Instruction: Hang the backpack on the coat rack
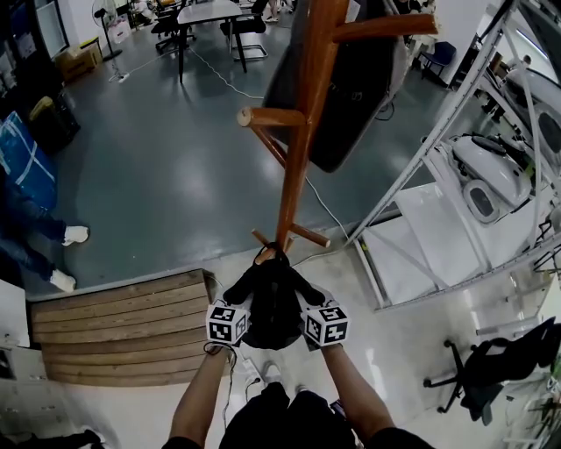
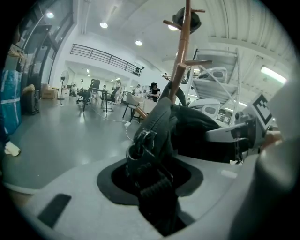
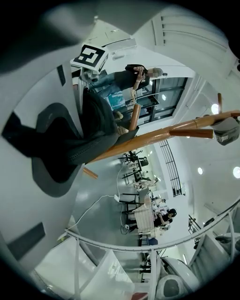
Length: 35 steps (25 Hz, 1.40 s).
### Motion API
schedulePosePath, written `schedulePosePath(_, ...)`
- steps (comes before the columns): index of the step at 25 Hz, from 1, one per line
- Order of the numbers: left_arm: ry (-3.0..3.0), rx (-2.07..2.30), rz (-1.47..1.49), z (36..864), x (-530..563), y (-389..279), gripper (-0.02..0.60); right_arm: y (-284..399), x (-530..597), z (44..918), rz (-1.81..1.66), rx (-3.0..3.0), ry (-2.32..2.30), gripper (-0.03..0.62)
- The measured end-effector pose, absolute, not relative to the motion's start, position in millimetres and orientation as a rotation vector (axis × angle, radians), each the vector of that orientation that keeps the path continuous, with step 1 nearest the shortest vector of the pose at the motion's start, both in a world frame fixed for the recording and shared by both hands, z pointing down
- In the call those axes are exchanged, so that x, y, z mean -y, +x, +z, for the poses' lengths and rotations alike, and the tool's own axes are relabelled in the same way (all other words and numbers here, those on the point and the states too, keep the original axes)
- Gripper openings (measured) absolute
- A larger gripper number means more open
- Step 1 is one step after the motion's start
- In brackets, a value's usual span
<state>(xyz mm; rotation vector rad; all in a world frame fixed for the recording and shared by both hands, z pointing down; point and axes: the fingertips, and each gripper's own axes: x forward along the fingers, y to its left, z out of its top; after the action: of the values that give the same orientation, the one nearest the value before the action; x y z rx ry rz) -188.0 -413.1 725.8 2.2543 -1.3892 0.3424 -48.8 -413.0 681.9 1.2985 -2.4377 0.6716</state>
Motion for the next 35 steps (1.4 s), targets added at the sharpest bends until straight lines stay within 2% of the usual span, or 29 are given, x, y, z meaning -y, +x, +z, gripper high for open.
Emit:
schedulePosePath(17,2.238,1.417,0.364,744,435,-193,0.167,-48,437,703,0.668,2.435,1.297,0.067)
schedulePosePath(24,2.248,1.418,0.351,747,430,-192,0.186,-44,440,709,0.684,2.412,1.310,0.091)
schedulePosePath(35,2.194,1.486,0.376,738,415,-207,0.253,-38,433,711,0.744,2.396,1.269,0.213)
